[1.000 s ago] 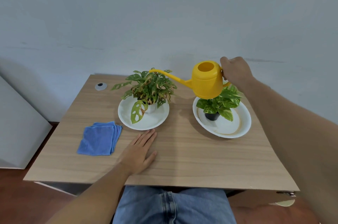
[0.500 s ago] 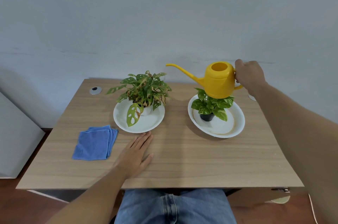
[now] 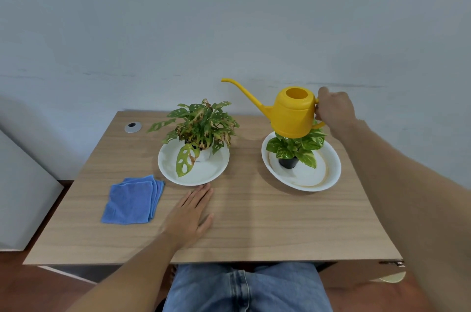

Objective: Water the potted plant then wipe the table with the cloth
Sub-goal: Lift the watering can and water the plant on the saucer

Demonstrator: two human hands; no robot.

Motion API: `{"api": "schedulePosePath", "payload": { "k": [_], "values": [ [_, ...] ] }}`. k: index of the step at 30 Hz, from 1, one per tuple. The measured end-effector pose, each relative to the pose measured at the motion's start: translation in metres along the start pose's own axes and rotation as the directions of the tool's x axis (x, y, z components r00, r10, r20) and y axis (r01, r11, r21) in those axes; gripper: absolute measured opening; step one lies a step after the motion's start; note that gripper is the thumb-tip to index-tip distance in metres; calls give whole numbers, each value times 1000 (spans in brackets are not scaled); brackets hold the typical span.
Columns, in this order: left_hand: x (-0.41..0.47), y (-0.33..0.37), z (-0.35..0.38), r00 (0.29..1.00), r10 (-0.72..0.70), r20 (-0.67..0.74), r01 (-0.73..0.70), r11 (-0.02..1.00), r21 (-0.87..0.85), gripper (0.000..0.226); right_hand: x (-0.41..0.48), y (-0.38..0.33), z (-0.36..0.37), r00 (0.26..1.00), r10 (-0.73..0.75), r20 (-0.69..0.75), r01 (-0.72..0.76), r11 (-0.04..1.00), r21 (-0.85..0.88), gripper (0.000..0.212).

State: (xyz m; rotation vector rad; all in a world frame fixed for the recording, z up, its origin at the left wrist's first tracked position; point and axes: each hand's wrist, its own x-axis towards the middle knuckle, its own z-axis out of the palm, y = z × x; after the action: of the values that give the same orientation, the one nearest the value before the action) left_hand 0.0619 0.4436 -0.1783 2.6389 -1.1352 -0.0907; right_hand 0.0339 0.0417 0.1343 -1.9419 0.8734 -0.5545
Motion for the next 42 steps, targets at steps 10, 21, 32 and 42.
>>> {"api": "schedulePosePath", "payload": {
  "k": [10, 21, 32, 42],
  "values": [
    [14, 26, -8, 1000, -8, -28, 9, 999, 43, 78, -9, 11, -13, 997, 68, -25, -66, 996, 67, 39],
    [50, 84, 5, 980, 188, 66, -187, 982, -22, 78, -16, 46, -78, 979, 115, -170, -95, 988, 121, 42],
    [76, 139, 24, 943, 318, 99, -310, 947, -91, 77, -32, 118, -146, 920, 224, -322, -208, 975, 83, 45],
    [101, 184, 58, 905, 397, 151, -394, 918, -53, 81, -60, 193, -173, 833, 409, -373, -374, 913, 164, 49]
  ]
}}
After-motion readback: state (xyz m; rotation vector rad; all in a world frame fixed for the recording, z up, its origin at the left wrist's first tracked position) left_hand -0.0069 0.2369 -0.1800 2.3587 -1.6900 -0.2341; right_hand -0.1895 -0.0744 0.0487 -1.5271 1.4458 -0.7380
